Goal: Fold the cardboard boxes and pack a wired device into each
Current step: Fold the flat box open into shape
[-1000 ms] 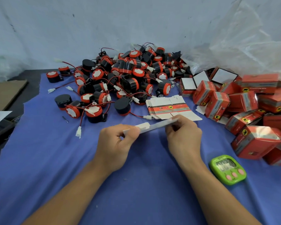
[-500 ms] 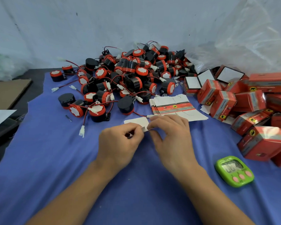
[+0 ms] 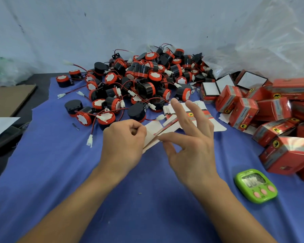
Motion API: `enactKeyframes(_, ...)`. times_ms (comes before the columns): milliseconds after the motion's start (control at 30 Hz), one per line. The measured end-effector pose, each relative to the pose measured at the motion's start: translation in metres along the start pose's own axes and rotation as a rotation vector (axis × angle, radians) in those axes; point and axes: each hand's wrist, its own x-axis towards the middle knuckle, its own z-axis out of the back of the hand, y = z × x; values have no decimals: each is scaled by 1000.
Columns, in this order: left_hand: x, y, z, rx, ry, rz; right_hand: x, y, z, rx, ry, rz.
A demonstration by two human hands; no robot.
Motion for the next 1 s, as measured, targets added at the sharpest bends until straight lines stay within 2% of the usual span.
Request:
enactKeyframes(167,2,-12,7,18,-52,-54,2,1,7,-19,-92,74)
enactKeyframes(333,9,-10,13,-34,-58,15,3,6,11,-81,-132,160)
enactKeyframes(533,14,-11,16,-126,-86,93,4,8,12,-63,-132,-8)
enactKeyframes(700,11,-10,10,-201,-151,144,3,8,8,287,56,-274)
enactKeyframes(767,9,-8,8,-182,-196,107,3,8,8,380,69,-363)
enactKeyframes(867,4,-6,5,-121,-257,-46,1,9,7,407,28,-423)
enactKeyframes(1000,-1,-4,-1,-166,-174,-112,6,5,5,370,40,-420)
